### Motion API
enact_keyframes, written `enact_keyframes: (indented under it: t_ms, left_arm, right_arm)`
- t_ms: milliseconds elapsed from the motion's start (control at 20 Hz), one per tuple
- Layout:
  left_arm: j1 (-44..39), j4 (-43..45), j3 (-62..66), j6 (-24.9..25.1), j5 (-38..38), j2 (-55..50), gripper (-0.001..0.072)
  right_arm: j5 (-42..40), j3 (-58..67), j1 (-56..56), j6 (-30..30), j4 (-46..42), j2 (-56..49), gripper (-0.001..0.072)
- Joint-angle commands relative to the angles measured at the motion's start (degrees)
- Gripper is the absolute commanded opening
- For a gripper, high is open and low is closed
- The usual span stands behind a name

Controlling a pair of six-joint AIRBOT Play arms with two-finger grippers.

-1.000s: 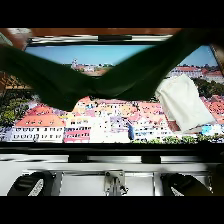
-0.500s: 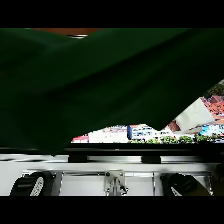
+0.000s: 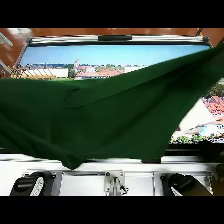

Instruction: Fold the shirts.

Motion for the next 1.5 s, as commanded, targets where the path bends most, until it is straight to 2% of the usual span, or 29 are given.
enact_keyframes:
  t_ms: [0, 100, 200, 400, 500, 650, 700, 750, 800, 850, 1000, 1150, 1200, 1250, 1350, 1450]
  left_arm:
    - [0.00, 4.50, -7.48, -2.25, -1.40, -2.84, 0.0028]
    - [0.00, 4.52, -10.12, -2.23, 0.90, -8.52, 0.0029]
    - [0.00, 4.50, -11.02, -2.23, 3.48, -15.74, 0.0029]
    - [0.00, 0.63, -10.99, -2.23, 11.65, -31.67, 0.0030]
    - [0.00, -3.50, -10.99, -2.23, 14.27, -38.23, 0.0031]
    - [0.00, -7.02, -10.99, -2.23, 13.77, -46.18, 0.0033]
    - [0.00, -7.21, -10.99, -2.25, 12.61, -48.06, 0.0054]
    - [0.00, -7.37, -10.99, -2.29, 11.08, -49.29, 0.0168]
    - [0.13, -7.56, -10.88, -3.28, 8.17, -50.14, 0.0396]
    - [0.55, -7.50, -10.56, -3.02, 3.91, -50.51, 0.0545]
    - [5.49, -5.62, -9.09, -1.53, -9.07, -49.70, 0.0556]
    - [12.13, -6.25, -10.49, 5.44, -18.80, -45.09, 0.0556]
    - [14.86, -6.32, -13.07, 6.84, -20.26, -42.86, 0.0556]
    - [17.70, -6.78, -16.50, 8.26, -20.63, -40.85, 0.0556]
    - [24.02, -11.52, -25.00, 11.72, -19.10, -37.79, 0.0555]
    - [29.44, -18.40, -31.45, 15.98, -17.14, -37.59, 0.0555]
  right_arm:
    - [1.70, -2.36, 0.02, 0.85, -2.29, -9.86, 0.0057]
    - [8.15, -2.36, -0.31, 3.74, -4.57, -17.46, 0.0057]
    - [13.46, -2.36, -2.03, 6.43, -3.26, -24.94, 0.0057]
    - [23.06, -2.36, -7.04, 9.46, 3.72, -36.98, 0.0057]
    - [26.10, -2.36, -9.01, 10.69, 8.31, -40.76, 0.0057]
    - [26.16, -2.36, -10.23, 10.75, 13.42, -45.53, 0.0065]
    - [25.77, -2.36, -10.23, 10.75, 15.04, -46.56, 0.0127]
    - [25.53, -2.36, -10.23, 10.49, 16.81, -47.17, 0.0347]
    - [25.22, -2.36, -10.21, 9.35, 17.62, -47.21, 0.0536]
    - [23.80, -2.34, -10.23, 7.21, 17.53, -46.75, 0.0540]
    - [13.16, -2.23, -12.17, -1.01, 14.82, -43.65, 0.0539]
    - [-1.73, -2.25, -17.62, -13.84, 18.18, -40.28, 0.0537]
    - [-5.95, -2.43, -19.89, -18.49, 22.49, -39.82, 0.0529]
    - [-8.70, -3.10, -21.99, -22.64, 28.30, -39.58, 0.0419]
    - [-11.39, -5.75, -25.22, -27.06, 39.60, -39.50, 0.0403]
    - [-10.91, -9.03, -26.49, -28.57, 45.51, -39.50, 0.0405]
